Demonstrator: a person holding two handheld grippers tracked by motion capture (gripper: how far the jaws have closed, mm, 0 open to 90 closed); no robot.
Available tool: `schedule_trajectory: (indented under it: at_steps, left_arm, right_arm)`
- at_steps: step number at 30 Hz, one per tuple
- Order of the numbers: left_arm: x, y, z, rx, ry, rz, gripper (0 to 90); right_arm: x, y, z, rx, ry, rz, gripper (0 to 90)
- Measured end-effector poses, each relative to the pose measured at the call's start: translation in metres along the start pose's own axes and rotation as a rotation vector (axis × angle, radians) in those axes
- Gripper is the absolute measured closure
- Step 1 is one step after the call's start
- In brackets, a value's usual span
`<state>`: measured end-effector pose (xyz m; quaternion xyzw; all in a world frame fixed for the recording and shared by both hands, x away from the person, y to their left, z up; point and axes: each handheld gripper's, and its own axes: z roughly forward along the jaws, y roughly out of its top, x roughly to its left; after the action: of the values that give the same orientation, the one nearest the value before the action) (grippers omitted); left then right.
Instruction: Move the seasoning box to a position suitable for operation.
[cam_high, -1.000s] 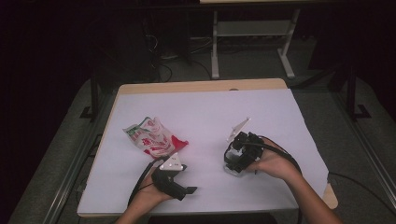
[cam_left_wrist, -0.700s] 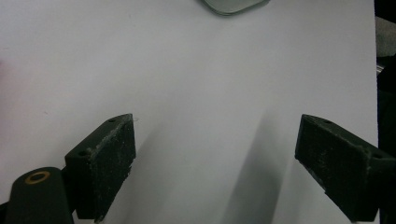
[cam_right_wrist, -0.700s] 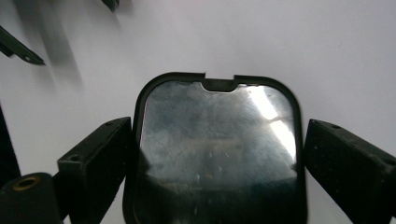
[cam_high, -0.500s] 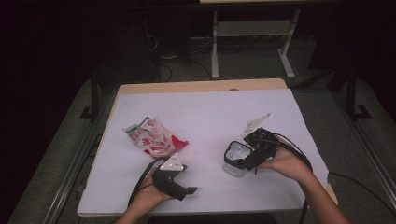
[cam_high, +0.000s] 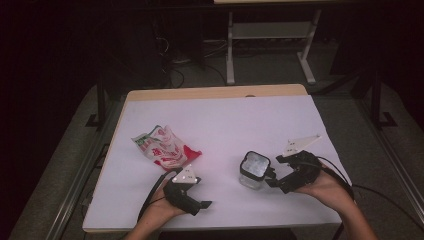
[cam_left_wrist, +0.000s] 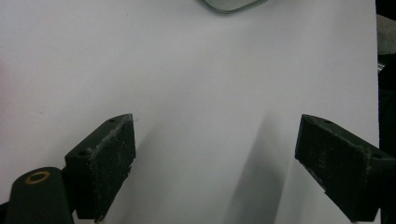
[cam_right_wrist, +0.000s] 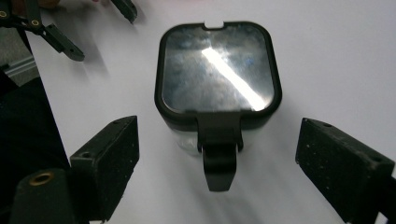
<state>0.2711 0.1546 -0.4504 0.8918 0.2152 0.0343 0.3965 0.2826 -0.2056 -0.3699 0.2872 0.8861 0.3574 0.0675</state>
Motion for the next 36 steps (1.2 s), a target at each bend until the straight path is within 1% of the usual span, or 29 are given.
schedule_trajectory:
  at_steps: [3, 6, 7, 9, 11, 12, 13, 16, 17, 20, 21, 26, 28, 31, 34, 36]
  left_arm:
    - [0.000, 0.000, 0.000, -0.004, 0.000, -0.010, 11.9]
    - [0.000, -0.001, 0.000, -0.011, 0.003, -0.012, 12.0]
    - [0.000, -0.001, 0.000, -0.009, 0.004, -0.015, 12.0]
    - [0.001, -0.001, -0.001, -0.007, 0.004, -0.011, 12.1]
    - [0.001, -0.001, -0.001, -0.006, 0.005, -0.008, 12.2]
    - [0.001, -0.001, -0.001, -0.005, 0.007, -0.008, 12.3]
    - [0.002, -0.001, -0.001, -0.003, 0.006, -0.007, 12.4]
    - [0.002, -0.002, -0.001, 0.004, 0.013, -0.008, 12.6]
    - [0.002, -0.002, -0.001, 0.002, 0.015, -0.008, 12.7]
    - [0.003, -0.002, -0.002, 0.002, 0.018, -0.012, 12.7]
    - [0.004, -0.003, -0.002, -0.001, 0.017, -0.015, 12.7]
    - [0.004, -0.004, -0.002, -0.003, 0.019, -0.015, 12.8]
    - [0.004, -0.004, -0.001, -0.006, 0.018, -0.015, 12.8]
    - [0.004, -0.004, 0.000, -0.005, 0.030, -0.001, 13.0]
    - [0.003, -0.004, 0.000, -0.012, 0.036, 0.010, 13.0]
    - [0.003, -0.004, -0.001, -0.016, 0.030, 0.008, 13.0]
  right_arm:
    - [0.001, -0.010, -0.002, -0.014, -0.001, 0.022, 15.4]
    - [0.004, -0.017, -0.005, -0.042, 0.005, 0.030, 22.4]
    - [0.004, -0.020, -0.006, -0.056, 0.004, 0.026, 25.3]
    - [0.006, -0.026, -0.008, -0.066, 0.013, 0.034, 30.4]
    - [0.007, -0.033, -0.011, -0.079, 0.002, 0.031, 39.5]
    - [0.007, -0.036, -0.012, -0.084, -0.006, 0.036, 43.7]
    - [0.007, -0.038, -0.012, -0.085, -0.005, 0.042, 50.5]
    - [0.008, -0.045, -0.010, -0.087, 0.005, 0.029, 68.1]
    - [0.008, -0.046, -0.008, -0.082, 0.013, 0.032, 73.1]
    - [0.009, -0.050, -0.002, -0.079, 0.020, 0.014, 88.7]
    - [0.010, -0.050, -0.001, -0.084, 0.022, 0.008, 89.9]
    - [0.012, -0.051, 0.007, -0.085, 0.042, -0.010, 89.9]
    - [0.012, -0.051, 0.010, -0.081, 0.043, -0.003, 89.9]
    - [0.011, -0.052, 0.016, -0.069, 0.055, 0.001, 89.9]
    - [0.010, -0.053, 0.020, -0.064, 0.053, 0.005, 89.9]
    - [0.008, -0.053, 0.023, -0.057, 0.046, 0.005, 89.9]
